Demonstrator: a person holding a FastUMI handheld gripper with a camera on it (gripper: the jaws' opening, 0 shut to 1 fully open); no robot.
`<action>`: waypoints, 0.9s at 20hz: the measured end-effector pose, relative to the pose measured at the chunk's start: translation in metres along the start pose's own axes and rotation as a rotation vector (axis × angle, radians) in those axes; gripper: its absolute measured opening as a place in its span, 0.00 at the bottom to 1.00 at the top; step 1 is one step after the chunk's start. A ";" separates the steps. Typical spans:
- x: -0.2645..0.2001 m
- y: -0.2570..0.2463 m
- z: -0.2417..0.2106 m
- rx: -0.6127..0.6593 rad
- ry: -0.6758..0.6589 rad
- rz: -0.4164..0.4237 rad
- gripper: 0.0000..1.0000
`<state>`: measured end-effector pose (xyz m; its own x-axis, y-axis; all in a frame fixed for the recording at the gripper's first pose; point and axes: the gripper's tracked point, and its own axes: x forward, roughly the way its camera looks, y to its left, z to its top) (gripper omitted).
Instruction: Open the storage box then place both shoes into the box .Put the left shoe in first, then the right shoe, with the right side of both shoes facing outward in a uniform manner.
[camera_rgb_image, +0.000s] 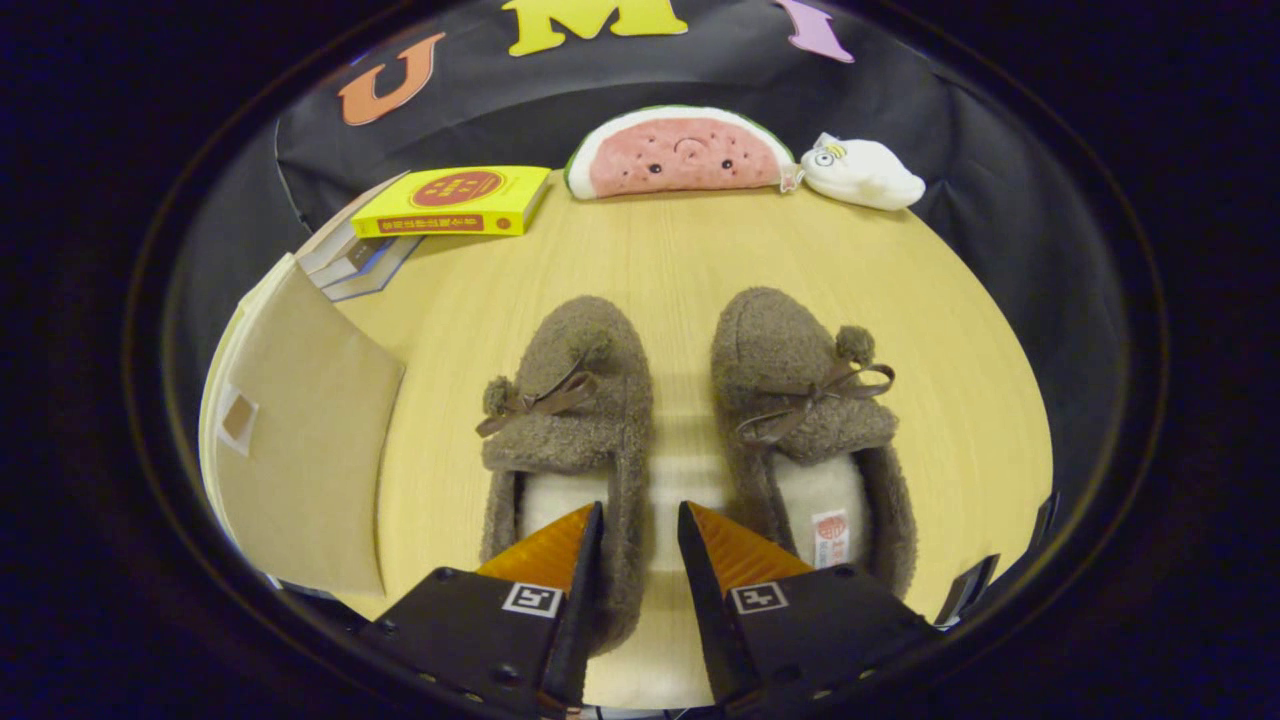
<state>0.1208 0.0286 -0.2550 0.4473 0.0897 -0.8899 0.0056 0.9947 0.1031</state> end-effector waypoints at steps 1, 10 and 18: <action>0.000 0.007 -0.006 0.019 0.027 0.029 0.23; -0.007 0.001 -0.010 0.229 0.043 0.139 0.01; -0.066 0.031 0.000 0.261 0.009 0.254 0.00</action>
<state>0.0913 0.0534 -0.1934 0.4560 0.3340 -0.8249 0.1240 0.8940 0.4305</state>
